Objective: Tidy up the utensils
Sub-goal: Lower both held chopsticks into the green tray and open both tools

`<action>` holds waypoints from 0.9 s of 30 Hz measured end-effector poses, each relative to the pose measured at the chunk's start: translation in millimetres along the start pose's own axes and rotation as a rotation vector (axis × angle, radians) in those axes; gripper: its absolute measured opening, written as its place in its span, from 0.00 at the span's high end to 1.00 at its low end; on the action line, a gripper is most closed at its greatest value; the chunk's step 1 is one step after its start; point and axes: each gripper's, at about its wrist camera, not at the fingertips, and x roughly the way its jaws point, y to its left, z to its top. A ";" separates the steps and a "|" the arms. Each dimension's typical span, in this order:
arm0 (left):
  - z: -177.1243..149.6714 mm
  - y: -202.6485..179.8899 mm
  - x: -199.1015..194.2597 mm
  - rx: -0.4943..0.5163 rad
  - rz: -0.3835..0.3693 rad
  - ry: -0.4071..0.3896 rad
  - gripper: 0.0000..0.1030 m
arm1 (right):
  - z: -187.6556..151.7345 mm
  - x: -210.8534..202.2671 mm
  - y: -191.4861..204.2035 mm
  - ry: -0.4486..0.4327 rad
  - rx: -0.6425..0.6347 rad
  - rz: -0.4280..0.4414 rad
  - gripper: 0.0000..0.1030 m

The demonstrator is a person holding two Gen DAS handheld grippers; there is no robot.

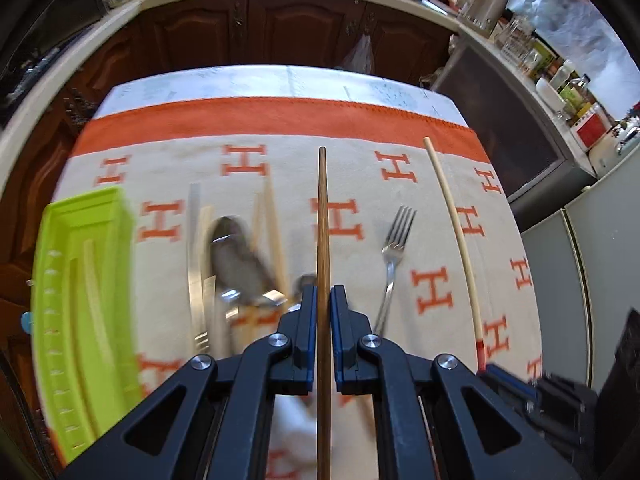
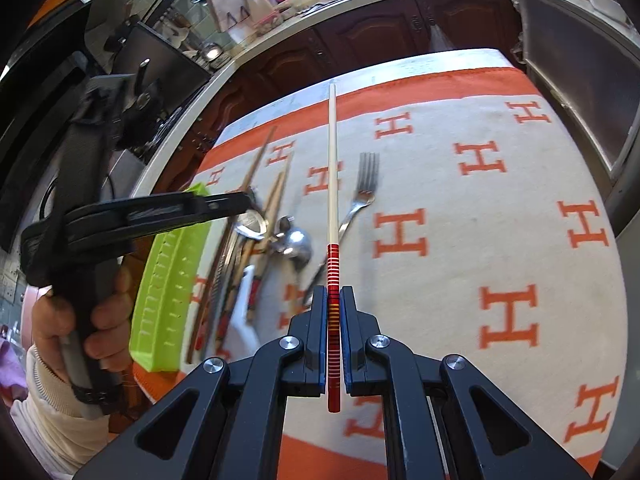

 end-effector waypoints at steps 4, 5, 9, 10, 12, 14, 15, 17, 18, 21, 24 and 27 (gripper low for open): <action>-18.8 44.3 -40.2 -0.010 0.041 -0.039 0.96 | -7.9 3.1 32.6 0.020 -0.027 0.024 0.95; -23.9 57.3 -49.7 -0.015 0.057 -0.048 0.96 | -9.7 4.9 42.4 0.025 -0.038 0.029 0.95; -39.0 111.0 -75.1 -0.054 0.113 -0.078 0.96 | -17.9 16.0 87.8 0.056 -0.078 0.056 0.95; -42.7 126.2 -79.5 -0.069 0.130 -0.082 0.96 | -19.3 17.6 97.3 0.060 -0.086 0.062 0.95; -49.3 152.0 -84.0 -0.097 0.152 -0.081 0.96 | -22.5 24.7 124.1 0.073 -0.105 0.075 0.95; -53.4 172.2 -83.6 -0.114 0.158 -0.077 0.96 | -24.9 29.0 144.6 0.081 -0.116 0.085 0.95; -55.1 179.3 -81.4 -0.123 0.160 -0.073 0.96 | -25.5 33.9 158.9 0.090 -0.119 0.094 0.95; -59.2 196.5 -74.4 -0.141 0.152 -0.060 0.96 | -25.8 38.0 178.8 0.099 -0.122 0.103 0.95; -60.6 198.9 -70.9 -0.145 0.152 -0.057 0.96 | -25.4 42.9 192.1 0.102 -0.124 0.104 0.95; -64.7 210.4 -53.8 -0.147 0.151 -0.032 0.95 | -24.6 54.6 220.4 0.111 -0.122 0.101 0.95; -67.9 208.7 -41.9 -0.132 0.155 -0.017 0.95 | -22.6 69.7 242.3 0.122 -0.112 0.088 0.95; -71.1 209.5 -38.2 -0.122 0.167 -0.017 0.92 | -22.6 86.7 256.0 0.138 -0.103 0.071 0.95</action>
